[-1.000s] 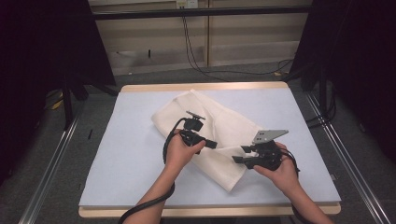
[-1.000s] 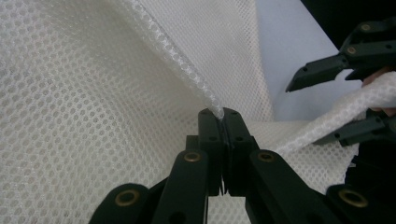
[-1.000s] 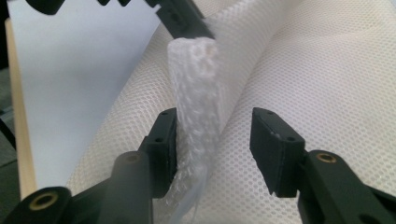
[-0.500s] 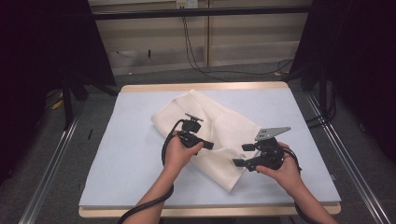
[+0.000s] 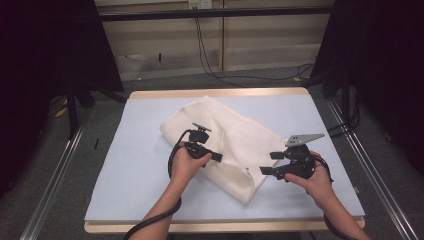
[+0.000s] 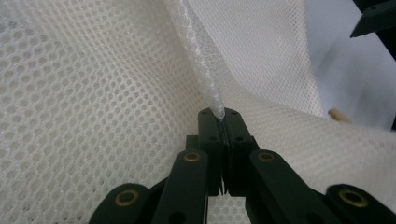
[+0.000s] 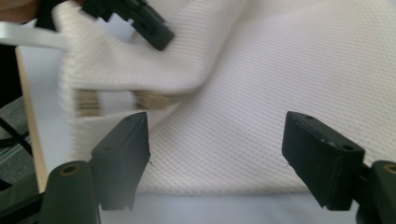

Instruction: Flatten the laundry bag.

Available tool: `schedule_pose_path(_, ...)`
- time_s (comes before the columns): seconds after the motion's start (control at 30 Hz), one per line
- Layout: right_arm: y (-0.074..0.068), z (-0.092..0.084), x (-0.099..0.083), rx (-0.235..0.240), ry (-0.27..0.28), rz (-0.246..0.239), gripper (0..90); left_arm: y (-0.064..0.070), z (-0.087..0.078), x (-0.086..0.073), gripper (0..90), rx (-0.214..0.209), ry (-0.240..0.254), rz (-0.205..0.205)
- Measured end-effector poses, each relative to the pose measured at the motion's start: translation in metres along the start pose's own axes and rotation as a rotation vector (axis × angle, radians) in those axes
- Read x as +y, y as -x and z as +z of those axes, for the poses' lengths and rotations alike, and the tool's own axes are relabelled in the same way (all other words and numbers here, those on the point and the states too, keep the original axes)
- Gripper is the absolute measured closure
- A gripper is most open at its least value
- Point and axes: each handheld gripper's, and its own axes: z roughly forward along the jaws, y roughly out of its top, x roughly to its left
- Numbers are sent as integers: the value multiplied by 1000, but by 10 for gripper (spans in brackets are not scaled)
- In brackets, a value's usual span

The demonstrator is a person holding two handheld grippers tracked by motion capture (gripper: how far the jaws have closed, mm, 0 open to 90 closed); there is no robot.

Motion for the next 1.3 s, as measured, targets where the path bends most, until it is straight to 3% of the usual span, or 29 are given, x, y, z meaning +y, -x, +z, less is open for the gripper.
schedule_pose_path(0.03, 0, 0, 0, 0, 0, 0, 232, 0, 0, 0, 881, 0, 0, 0)
schedule_pose_path(0.07, 4, 1, -3, -36, -28, 19, 237, -1, -1, -1, 881, -7, 1, 2)
schedule_pose_path(0.17, 6, 10, -7, -82, -79, -14, 241, 3, -6, -2, 881, 2, -1, 37)
schedule_pose_path(0.27, 3, 26, -11, -141, -124, -82, 240, 6, -9, -1, 880, -1, 1, 49)
schedule_pose_path(0.3, 1, 29, -12, -151, -135, -92, 245, 8, -10, -1, 879, 1, 17, 33)
schedule_pose_path(0.4, -2, 39, -14, -176, -164, -124, 269, 7, -12, -2, 878, 7, 5, 56)
schedule_pose_path(0.43, -4, 44, -16, -205, -188, -153, 273, 7, -12, -2, 878, -1, 8, 56)
schedule_pose_path(0.53, -4, 46, -15, -211, -200, -133, 308, 8, -16, -4, 877, 0, 19, 68)
schedule_pose_path(0.57, -4, 47, -14, -212, -201, -121, 334, 9, -16, -5, 876, -7, 35, 52)
schedule_pose_path(0.63, -8, 47, -12, -211, -217, -136, 402, 8, -17, -5, 876, -2, 25, 70)
schedule_pose_path(0.67, -9, 47, -12, -198, -218, -143, 471, 9, -18, -6, 876, 0, 30, 66)
schedule_pose_path(0.77, -11, 47, -10, -193, -226, -144, 557, 10, -19, -8, 876, -4, 38, 63)
schedule_pose_path(0.8, -11, 47, -10, -190, -229, -142, 656, 11, -20, -8, 876, -6, 42, 58)
schedule_pose_path(0.83, -11, 47, -10, -190, -229, -142, 656, 11, -20, -8, 876, -6, 42, 58)
schedule_pose_path(0.87, -11, 47, -9, -182, -226, -153, 749, 11, -21, -9, 876, -9, 39, 75)
schedule_pose_path(0.97, -12, 48, -9, -172, -230, -146, 807, 12, -21, -10, 876, -5, 37, 72)
schedule_pose_path(1.0, -14, 49, -9, -185, -227, -153, 900, 12, -22, -11, 875, -11, 43, 74)
schedule_pose_path(1.17, -12, 48, -7, -202, -229, -132, 900, 12, -25, -10, 876, -21, 50, 79)
schedule_pose_path(1.27, 0, 46, -5, -251, -193, -108, 900, 14, -29, -8, 876, -31, 65, 87)
schedule_pose_path(1.3, 6, 45, -4, -246, -177, -83, 900, 15, -29, -8, 876, -31, 65, 93)
